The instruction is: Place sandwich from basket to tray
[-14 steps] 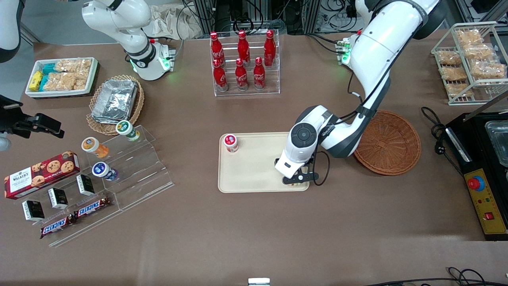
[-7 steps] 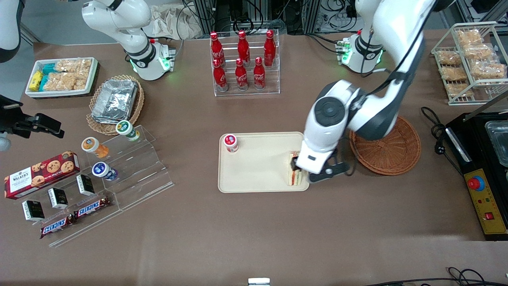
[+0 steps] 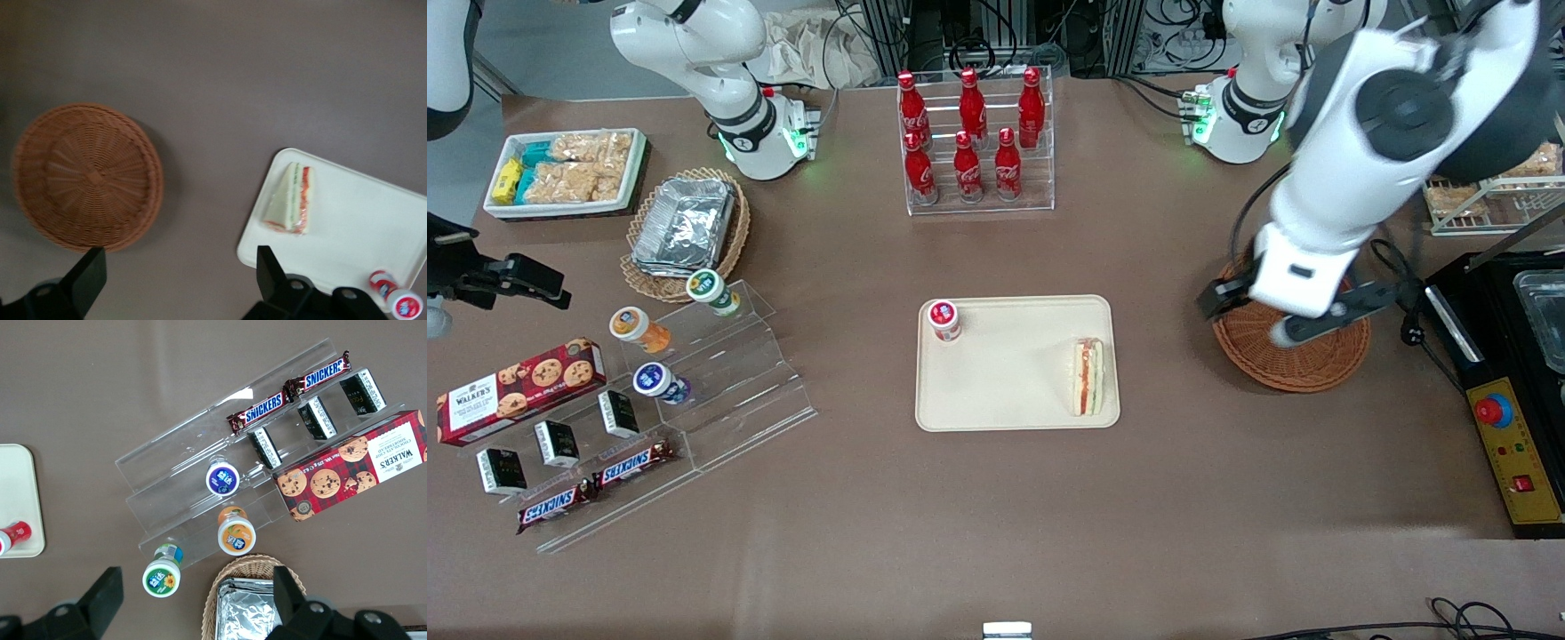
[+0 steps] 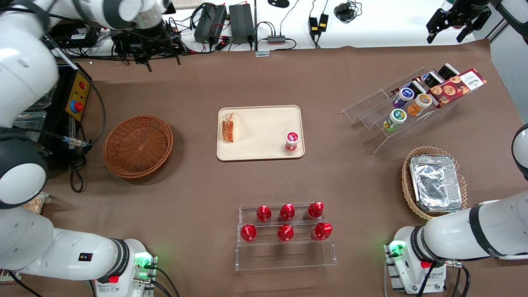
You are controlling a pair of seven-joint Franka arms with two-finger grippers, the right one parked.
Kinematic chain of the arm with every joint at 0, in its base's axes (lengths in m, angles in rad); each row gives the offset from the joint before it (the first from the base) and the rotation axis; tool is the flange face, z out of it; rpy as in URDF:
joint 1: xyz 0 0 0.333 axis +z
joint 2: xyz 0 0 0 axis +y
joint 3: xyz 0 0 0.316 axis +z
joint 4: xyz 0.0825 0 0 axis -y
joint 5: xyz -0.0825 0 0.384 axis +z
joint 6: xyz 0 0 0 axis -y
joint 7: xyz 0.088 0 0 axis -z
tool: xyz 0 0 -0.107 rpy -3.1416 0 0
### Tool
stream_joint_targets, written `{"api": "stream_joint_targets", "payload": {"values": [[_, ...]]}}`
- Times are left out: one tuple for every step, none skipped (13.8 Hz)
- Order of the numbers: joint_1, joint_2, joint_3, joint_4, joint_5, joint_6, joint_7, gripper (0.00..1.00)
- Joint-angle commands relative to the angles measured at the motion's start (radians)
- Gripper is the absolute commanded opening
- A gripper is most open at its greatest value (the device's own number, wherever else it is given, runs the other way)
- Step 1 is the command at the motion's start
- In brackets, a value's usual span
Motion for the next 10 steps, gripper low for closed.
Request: {"api": "stream_joint_targets", "payload": {"values": [[-0.001,-0.186,0.069,-0.177,-0.037,0.003,0.186,1.0],[-0.001,-0.233,0.112,-0.211,-0.051,-0.003,0.281,1.0],[-0.001,-0.272,0.154,-0.231,-0.057,-0.029,0.374,1.0],[-0.001,-0.294,0.193,-0.228,-0.057,-0.069,0.454,1.0],[0.002,-0.303,0.218,-0.218,-0.056,-0.099,0.522,1.0],[0.004,-0.304,0.224,-0.192,-0.046,-0.127,0.561,1.0],[0.004,-0.297,0.221,-0.17,-0.036,-0.148,0.569,1.0],[0.004,-0.288,0.221,-0.153,-0.036,-0.162,0.572,1.0],[0.005,-0.282,0.223,-0.144,-0.037,-0.17,0.575,1.0],[0.006,-0.28,0.224,-0.141,-0.037,-0.172,0.575,1.0]]}}
